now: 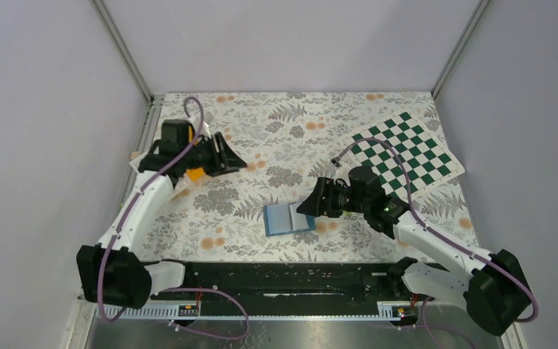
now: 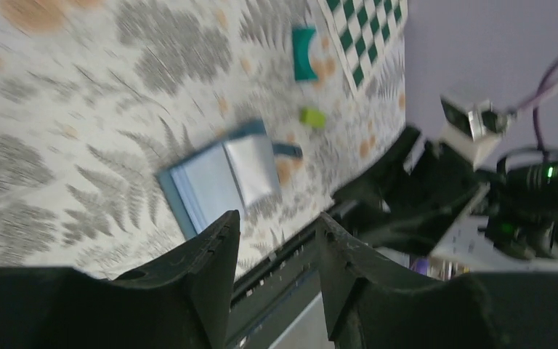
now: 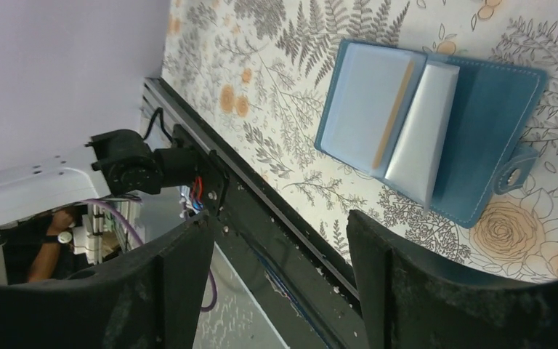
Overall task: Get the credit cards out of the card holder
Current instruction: Place the credit card in the storage box, then remove the credit card from the card holder.
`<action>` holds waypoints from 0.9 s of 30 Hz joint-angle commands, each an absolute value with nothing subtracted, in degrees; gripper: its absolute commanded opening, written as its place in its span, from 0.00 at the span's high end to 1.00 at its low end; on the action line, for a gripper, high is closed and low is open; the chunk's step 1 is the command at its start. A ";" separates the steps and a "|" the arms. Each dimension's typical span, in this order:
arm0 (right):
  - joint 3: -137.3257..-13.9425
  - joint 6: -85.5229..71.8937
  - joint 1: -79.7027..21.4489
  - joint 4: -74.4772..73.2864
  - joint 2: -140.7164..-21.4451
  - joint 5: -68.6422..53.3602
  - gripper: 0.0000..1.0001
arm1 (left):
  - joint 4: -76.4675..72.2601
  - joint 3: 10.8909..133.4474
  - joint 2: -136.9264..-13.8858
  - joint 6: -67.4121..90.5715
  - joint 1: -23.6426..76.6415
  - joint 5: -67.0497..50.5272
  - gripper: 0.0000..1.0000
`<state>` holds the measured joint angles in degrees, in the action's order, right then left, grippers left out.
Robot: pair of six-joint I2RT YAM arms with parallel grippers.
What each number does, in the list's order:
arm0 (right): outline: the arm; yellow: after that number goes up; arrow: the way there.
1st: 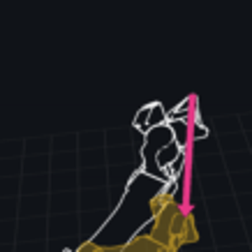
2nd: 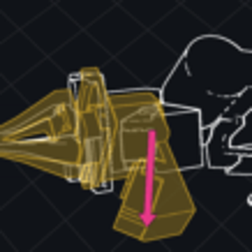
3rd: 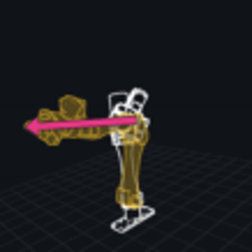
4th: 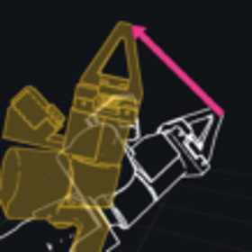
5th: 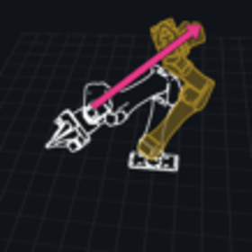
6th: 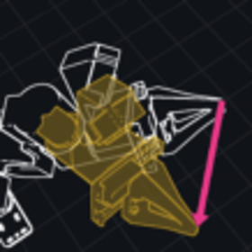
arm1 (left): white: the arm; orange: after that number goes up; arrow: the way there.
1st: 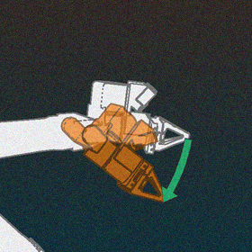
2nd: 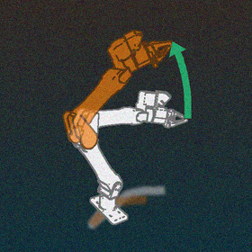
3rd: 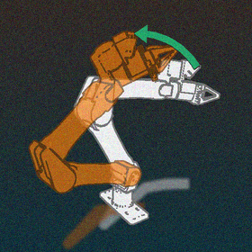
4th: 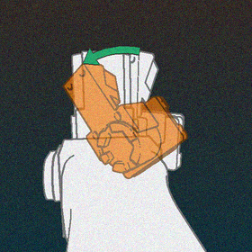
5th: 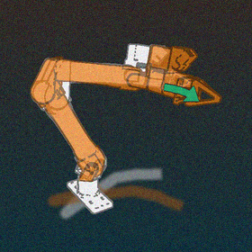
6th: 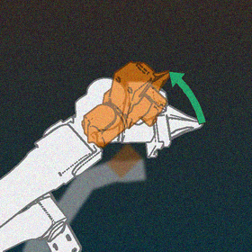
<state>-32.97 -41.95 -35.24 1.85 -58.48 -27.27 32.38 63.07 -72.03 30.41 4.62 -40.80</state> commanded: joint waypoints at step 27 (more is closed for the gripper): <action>-63.50 -33.37 -59.64 -19.99 -99.66 19.56 0.22 | -5.04 20.30 -59.80 50.65 9.25 -31.68 0.61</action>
<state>-59.88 -34.09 -58.48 -15.29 -96.97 13.52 -0.64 21.12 -64.47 49.56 10.68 -33.93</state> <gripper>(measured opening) 0.771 0.392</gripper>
